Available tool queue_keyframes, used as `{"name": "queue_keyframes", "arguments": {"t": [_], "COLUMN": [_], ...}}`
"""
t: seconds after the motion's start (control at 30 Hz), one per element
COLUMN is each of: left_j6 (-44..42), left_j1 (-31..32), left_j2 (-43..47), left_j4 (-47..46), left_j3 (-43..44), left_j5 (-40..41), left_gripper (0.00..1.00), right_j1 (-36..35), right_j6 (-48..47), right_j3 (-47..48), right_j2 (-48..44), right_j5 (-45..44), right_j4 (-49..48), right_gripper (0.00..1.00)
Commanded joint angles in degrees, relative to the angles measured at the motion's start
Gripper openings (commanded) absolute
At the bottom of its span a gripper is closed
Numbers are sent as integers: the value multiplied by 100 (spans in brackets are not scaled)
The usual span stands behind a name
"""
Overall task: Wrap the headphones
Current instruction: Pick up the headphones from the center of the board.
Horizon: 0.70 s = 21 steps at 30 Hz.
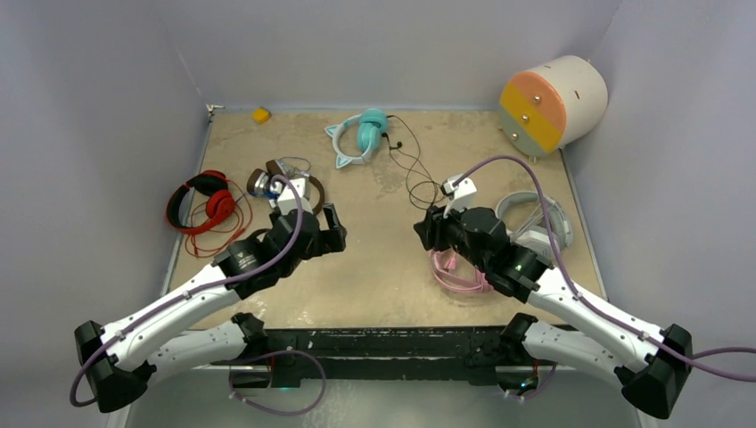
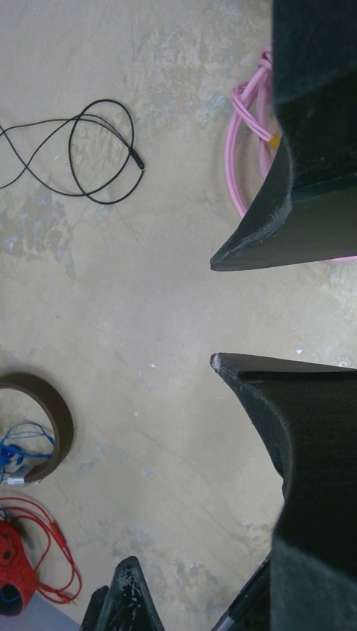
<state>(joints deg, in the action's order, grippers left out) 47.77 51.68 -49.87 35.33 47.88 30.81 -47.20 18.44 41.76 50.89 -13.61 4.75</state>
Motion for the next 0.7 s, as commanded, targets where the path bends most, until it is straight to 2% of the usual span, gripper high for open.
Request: {"name": "queue_keyframes", "arguments": {"t": [0.0,0.17,0.37,0.43,0.5,0.67], "left_j6": [-229,-274,-724,-986,-1085,-1429], "left_j1": [-287,-378,-674,-1186,-1972,-2494], "left_j2": [-322,-855,-1381,-1531,-1558,-1667], "left_j4": [-546,-762,-1205,-1371,-1564,-1802], "left_j3": [154,249,366,383,285,326], "left_j5": [-877,-958,-1179,-1881,-2483,-2691], "left_gripper": [90,90,90,91,91,94], "right_j1": [13,9,9,12,9,9], "right_j6": [-241,-307,-480,-706,-756,-759], "right_j3": [-135,-48,-111,-330,-512,-680], "right_j2": [-193,-72,139,160,165,288], "right_j5": [-307,-646,-311,-243,-175,69], "right_j4": [-339,-321,-750,-1172,-1454,-1623], "right_gripper": [48,52,73,76,80,98]}}
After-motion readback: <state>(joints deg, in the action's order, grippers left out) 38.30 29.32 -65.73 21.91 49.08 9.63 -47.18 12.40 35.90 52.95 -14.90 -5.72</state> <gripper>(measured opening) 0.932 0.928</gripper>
